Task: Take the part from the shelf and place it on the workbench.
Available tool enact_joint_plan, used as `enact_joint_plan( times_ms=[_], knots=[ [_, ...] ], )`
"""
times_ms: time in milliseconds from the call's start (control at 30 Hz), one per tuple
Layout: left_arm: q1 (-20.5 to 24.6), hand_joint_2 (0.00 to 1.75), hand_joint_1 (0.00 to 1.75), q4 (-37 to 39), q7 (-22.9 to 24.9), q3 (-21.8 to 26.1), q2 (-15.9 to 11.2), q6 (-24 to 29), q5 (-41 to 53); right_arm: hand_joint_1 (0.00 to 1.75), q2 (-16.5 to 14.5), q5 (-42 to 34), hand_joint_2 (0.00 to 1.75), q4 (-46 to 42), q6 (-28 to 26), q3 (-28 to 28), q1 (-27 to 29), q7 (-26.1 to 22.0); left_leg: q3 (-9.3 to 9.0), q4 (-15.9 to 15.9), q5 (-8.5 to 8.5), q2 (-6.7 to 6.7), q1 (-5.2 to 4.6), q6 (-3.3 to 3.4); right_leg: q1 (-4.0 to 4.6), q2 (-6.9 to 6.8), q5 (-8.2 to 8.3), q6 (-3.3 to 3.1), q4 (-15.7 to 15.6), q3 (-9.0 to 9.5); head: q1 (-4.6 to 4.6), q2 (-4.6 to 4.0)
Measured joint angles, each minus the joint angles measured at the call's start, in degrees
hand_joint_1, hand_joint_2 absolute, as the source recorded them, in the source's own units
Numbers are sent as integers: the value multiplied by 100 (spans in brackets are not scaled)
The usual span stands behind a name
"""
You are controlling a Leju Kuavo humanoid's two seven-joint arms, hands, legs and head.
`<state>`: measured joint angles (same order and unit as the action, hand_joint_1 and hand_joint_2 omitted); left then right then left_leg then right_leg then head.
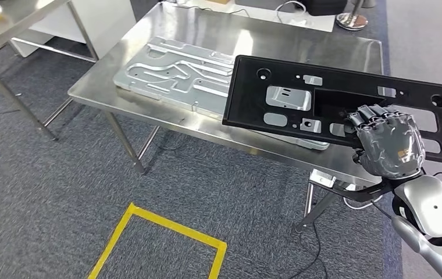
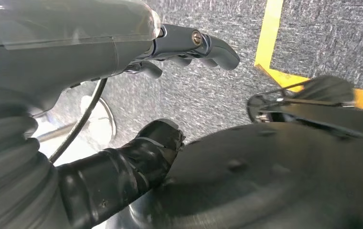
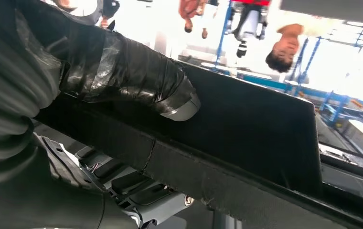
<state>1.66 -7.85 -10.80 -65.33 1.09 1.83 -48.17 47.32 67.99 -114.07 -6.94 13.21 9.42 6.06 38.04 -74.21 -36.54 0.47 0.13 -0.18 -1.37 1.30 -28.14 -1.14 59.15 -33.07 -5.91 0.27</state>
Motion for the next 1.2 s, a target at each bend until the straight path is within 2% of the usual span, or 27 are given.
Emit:
enact_joint_plan(
  times_ms=[33, 67, 100, 133, 167, 267, 333, 367, 400, 467, 500, 533, 567, 633, 667, 700, 767, 833, 867, 900, 933, 1000, 1033, 1067, 1100, 1167, 1200],
  knots=[
    [-6, 175, 0, 0, -1, 0, -1, 1, 0, 175, -7, 18, 175, 0, -22, 0, 5, -10, 72, 13, 159, -1, 0, 4, 2, 48, -43, 4, 0, 59, 1, -1],
    [-12, 175, 0, 0, -2, 0, -1, 2, 0, 175, -14, 40, 175, 0, -48, 1, 9, -25, 39, 245, 424, -4, 1, 18, 2, 95, -92, 15, 0, 131, 1, -1],
    [-20, 175, 0, 0, -3, -1, -2, 3, 0, 175, -21, 57, 175, 0, -71, 1, 12, -40, -58, 608, 714, -20, 0, 41, 1, 133, -145, 33, -1, 193, 1, -1],
    [-26, 175, 0, 0, -5, -1, -2, 3, 0, 175, -27, 71, 175, 1, -87, 1, 9, -52, -167, 935, 916, -47, -7, 67, 9, 163, -196, 61, 2, 243, 1, -1],
    [-24, 175, 0, 0, -8, -1, -2, 2, -1, 175, -33, 77, 175, 1, -95, 1, 5, -60, -276, 1209, 997, -71, -15, 101, 18, 189, -236, 94, 2, 269, 1, -1],
    [-2, 175, 0, 0, -26, 0, 1, -1, -10, 175, -43, 70, 175, 2, -99, 1, 7, -71, -459, 1512, 888, -92, -38, 220, 17, 222, -238, 206, -15, 326, 1, 0],
    [-11, 175, 0, 0, -41, 0, 4, -4, -20, 175, -48, 62, 175, 4, -98, 1, 13, -77, -606, 1621, 866, -80, -27, 300, 6, 134, -231, 257, 106, 334, -3, 2],
    [-16, 175, 0, 0, -46, -1, 7, -5, -24, 175, -50, 57, 175, 5, -97, 1, 0, -77, -694, 1667, 848, -75, -18, 330, 6, 65, -280, 276, 285, 244, -6, 2],
    [-21, 175, 0, 0, -50, -1, 10, -5, -27, 175, -51, 50, 175, 7, -96, 1, -8, -78, -762, 1697, 821, -69, -15, 351, 5, -4, -355, 296, 566, 73, -9, 2],
    [-22, 175, 0, 0, -52, -2, 14, -6, -35, 175, -56, 24, 175, 12, -84, 0, -8, -81, -869, 1707, 732, -62, -16, 367, 4, -65, -564, 328, 1207, -411, -8, 2],
    [-27, 175, 0, 0, -52, -1, 14, -7, -41, 175, -61, 9, 175, 18, -75, 0, 3, -85, -935, 1707, 671, -59, -16, 362, 2, -72, -627, 336, 1388, -615, -9, 1],
    [-32, 175, 0, 0, -52, -1, 14, -7, -45, 175, -66, -4, 175, 23, -67, -1, 11, -89, -1019, 1707, 602, -57, -15, 356, 1, -80, -615, 337, 1401, -738, -8, 2],
    [-37, 175, 0, 0, -52, 0, 14, -8, -50, 175, -71, -11, 175, 27, -61, -1, 12, -92, -1119, 1708, 526, -53, -15, 347, 1, -91, -492, 332, 1227, -769, -9, 1],
    [-47, 175, 0, 0, -52, 0, 17, -9, -52, 175, -80, -16, 175, 34, -57, -6, 11, -96, -1327, 1705, 359, -37, -15, 318, 14, -140, 46, 301, 627, -701, -4, -1],
    [-46, 175, 0, 0, -52, -1, 19, -11, -53, 175, -90, -16, 175, 43, -56, -15, 3, -98, -1400, 1709, 283, -29, -20, 289, 45, -172, 273, 270, 381, -665, -8, -2],
    [-38, 175, 0, 0, -51, -1, 20, -10, -55, 175, -100, -16, 175, 53, -55, -26, -3, -103, -1451, 1735, 224, -17, -23, 254, 75, -195, 426, 227, 253, -643, -10, -1],
    [-16, 175, 0, 0, -51, -1, 20, -8, -58, 175, -117, -16, 175, 69, -58, -50, -20, -110, -1531, 1753, 201, 6, -32, 177, 115, -185, 402, 132, 190, -582, -14, 1],
    [6, 175, 0, 0, -51, -1, 20, -3, -59, 175, -127, -15, 175, 76, -65, -78, -39, -113, -1461, 1471, 315, 11, -31, 114, 83, -142, 317, 39, 125, -434, -9, 2],
    [17, 175, 0, 0, -50, -1, 20, -2, -58, 175, -138, -14, 175, 85, -66, -104, -63, -114, -1296, 1164, 377, 4, -28, 87, 69, -124, 274, -7, 83, -341, -9, 2],
    [23, 175, 0, 0, -49, -1, 19, 0, -57, 175, -154, -12, 175, 96, -66, -140, -90, -114, -1048, 790, 373, -6, -20, 69, 60, -113, 222, -40, 43, -240, -8, 2],
    [25, 175, 0, 0, -46, -2, 17, 1, -55, 175, -173, -10, 175, 112, -63, -188, -123, -114, -775, 440, 285, -12, -16, 55, 60, -102, 160, -63, 16, -144, -6, 2],
    [22, 175, 0, 0, -33, -2, 14, 1, -51, 175, -227, -12, 175, 163, -49, -322, -200, -114, -287, 63, -104, -14, -12, 36, 61, -71, 14, -73, -8, 52, -5, 2],
    [14, 175, 0, 0, -23, -2, 13, 1, -48, 175, -261, -18, 175, 200, -38, -405, -250, -114, -127, 71, -257, -14, -13, 38, 62, -56, -69, -70, -10, 159, -6, 2],
    [4, 175, 0, 0, -13, -3, 11, 0, -45, 175, -306, -25, 175, 251, -25, -503, -322, -114, -23, 211, -272, -14, -15, 51, 65, -40, -159, -66, -11, 279, -6, 2],
    [-9, 175, 0, 0, -3, -4, 9, -2, -39, 175, -363, -32, 175, 315, -11, -611, -410, -113, 36, 458, -93, -16, -25, 80, 70, -29, -252, -60, -13, 399, -6, 2],
    [-43, 175, 0, 1, 11, -13, -10, -7, -28, 175, -519, -36, 175, 489, 16, -845, -607, -99, 89, 1039, 725, -31, -75, 175, 86, 9, -436, -32, -14, 599, -7, 1],
    [-48, 175, 0, 1, 15, -21, -21, -11, -22, 175, -601, -34, 175, 583, 30, -972, -696, -87, 79, 1212, 1052, -51, -105, 222, 97, 27, -526, -4, -17, 675, -8, 1]
  ],
)
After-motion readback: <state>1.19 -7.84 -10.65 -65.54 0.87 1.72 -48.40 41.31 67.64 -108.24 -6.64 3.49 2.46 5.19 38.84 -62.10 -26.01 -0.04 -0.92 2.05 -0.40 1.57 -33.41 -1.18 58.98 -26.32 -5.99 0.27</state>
